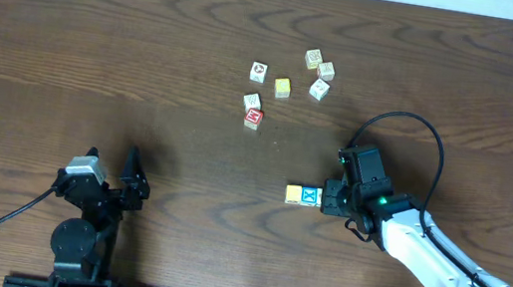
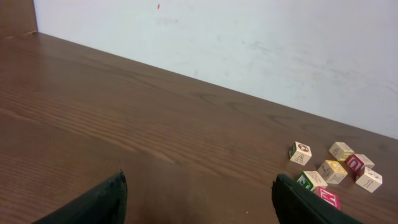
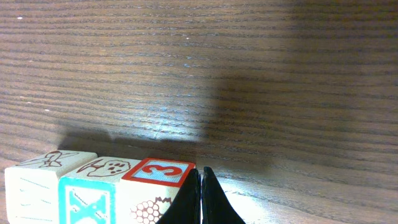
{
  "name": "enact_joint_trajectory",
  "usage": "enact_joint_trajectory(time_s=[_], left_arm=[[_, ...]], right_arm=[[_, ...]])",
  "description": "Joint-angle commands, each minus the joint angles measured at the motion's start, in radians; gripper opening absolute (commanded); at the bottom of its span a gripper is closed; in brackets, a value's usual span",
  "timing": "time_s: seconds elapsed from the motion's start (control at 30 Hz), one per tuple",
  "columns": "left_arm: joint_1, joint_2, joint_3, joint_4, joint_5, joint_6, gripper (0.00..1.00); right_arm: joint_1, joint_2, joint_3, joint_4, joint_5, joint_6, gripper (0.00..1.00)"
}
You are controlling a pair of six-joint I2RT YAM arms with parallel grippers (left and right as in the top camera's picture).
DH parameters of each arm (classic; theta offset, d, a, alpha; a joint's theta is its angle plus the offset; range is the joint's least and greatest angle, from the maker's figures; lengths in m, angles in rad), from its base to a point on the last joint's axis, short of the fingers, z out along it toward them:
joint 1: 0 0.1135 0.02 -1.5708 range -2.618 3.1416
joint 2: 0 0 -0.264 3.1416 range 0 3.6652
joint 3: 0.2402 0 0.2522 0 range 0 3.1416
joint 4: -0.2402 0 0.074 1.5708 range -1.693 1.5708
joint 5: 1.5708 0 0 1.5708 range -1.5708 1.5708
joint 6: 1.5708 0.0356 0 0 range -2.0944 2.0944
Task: Lift 4 blocks
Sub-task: 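Move the right gripper back to the block cluster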
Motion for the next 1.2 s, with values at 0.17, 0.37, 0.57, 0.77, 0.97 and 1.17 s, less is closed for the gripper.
enact_joint_trajectory(time_s=[0.17,0.37,0.57,0.77,0.97,1.17], left_arm=[[-0.001,-0.002,-0.012,-0.044,-0.03,0.008,0.75],[-0.001,-0.002,-0.012,-0.045,-0.03,0.008,0.75],[-0.001,-0.002,-0.012,-0.045,-0.03,0.008,0.75],[-0.001,-0.002,-0.012,-0.045,-0.03,0.008,0.75],[-0.001,-0.002,-0.012,-0.045,-0.03,0.008,0.75],[-0.001,-0.002,-0.012,-0.045,-0.03,0.008,0.75]], right_arm=[[-0.008,0.003,-0.002,-0.024,0.086,0.01,0.01],[-0.022,-0.029,0.069,-0.139,0.26,0.042,0.01],[-0.041,-0.035,0.28,-0.2,0.191,-0.082,0.2],[-0.024,0.048,0.516,-0.173,0.127,-0.119,0.49],[0.05,0.249,0.713,-0.185,0.078,-0.179,0.68],[0.162,0.471,0.901,-0.204,0.084,-0.115,0.76]])
